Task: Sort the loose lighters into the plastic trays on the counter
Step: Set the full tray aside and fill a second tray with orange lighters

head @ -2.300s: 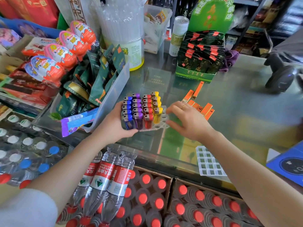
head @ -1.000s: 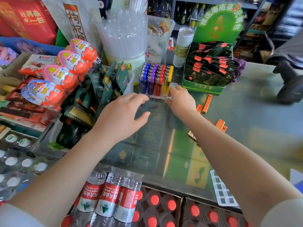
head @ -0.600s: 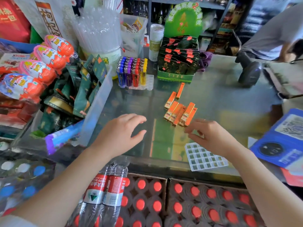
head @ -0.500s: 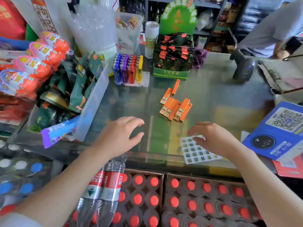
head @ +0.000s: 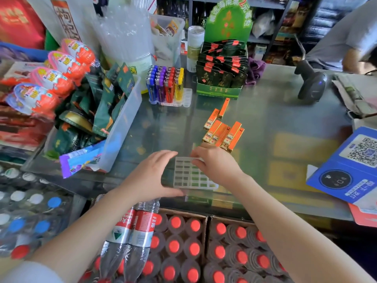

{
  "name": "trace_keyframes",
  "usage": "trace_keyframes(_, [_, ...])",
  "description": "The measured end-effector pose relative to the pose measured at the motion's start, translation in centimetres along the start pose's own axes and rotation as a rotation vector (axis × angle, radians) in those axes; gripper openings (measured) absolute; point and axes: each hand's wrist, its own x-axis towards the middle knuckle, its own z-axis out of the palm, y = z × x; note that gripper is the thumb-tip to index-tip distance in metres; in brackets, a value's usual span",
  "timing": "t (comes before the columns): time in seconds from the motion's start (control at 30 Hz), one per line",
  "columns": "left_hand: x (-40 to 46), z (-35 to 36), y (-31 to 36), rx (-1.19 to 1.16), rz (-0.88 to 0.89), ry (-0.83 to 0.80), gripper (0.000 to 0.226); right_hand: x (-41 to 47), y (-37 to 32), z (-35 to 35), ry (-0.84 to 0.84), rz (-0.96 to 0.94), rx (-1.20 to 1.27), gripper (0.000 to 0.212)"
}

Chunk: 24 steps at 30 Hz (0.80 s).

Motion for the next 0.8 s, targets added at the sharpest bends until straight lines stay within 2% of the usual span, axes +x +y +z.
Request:
trace_keyframes(0.13, [0.8, 0.0, -1.3, -0.010, 0.011, 0.019, 0.094, 2.1, -0.5, 0.3, -0.040, -0.040, 0.046, 0.018])
trace_keyframes(0.2, [1.2, 0.0, -1.8, -0.044, 0.032, 0.030, 0.087, 2.9, 0.2, -0.2, 0.010, -0.003, 0.093, 0.018])
trace_keyframes(0.33, [2.0, -0.2, -2.8, -0.072, 0.039, 0.055, 0.085, 5.1, 3.4, -2.1, 0.365, 0.293, 0.192, 0.016])
trace_keyframes(0.4, [2.5, -0.3, -3.3, -0.067, 0.013, 0.079, 0.087, 6.2, 5.1, -2.9, 0.408, 0.453, 0.226, 0.018])
trace_keyframes(0.53, [3.6, -0.6, -4.0, -0.076, -0.062, 0.123, 0.100, 8.2, 7.3, -3.3, 0.361, 0.668, 0.201, 0.027])
trace_keyframes(0.67, [4.0, -0.8, -4.6, -0.079, -0.034, 0.100, 0.108, 10.2, 8.0, -3.3, 0.274, 0.692, -0.089, 0.029])
trace_keyframes(0.8, [3.9, -0.7, -5.1, -0.052, -0.003, 0.093, 0.106, 11.5, 8.2, -3.4, 0.185, 0.767, -0.075, 0.035])
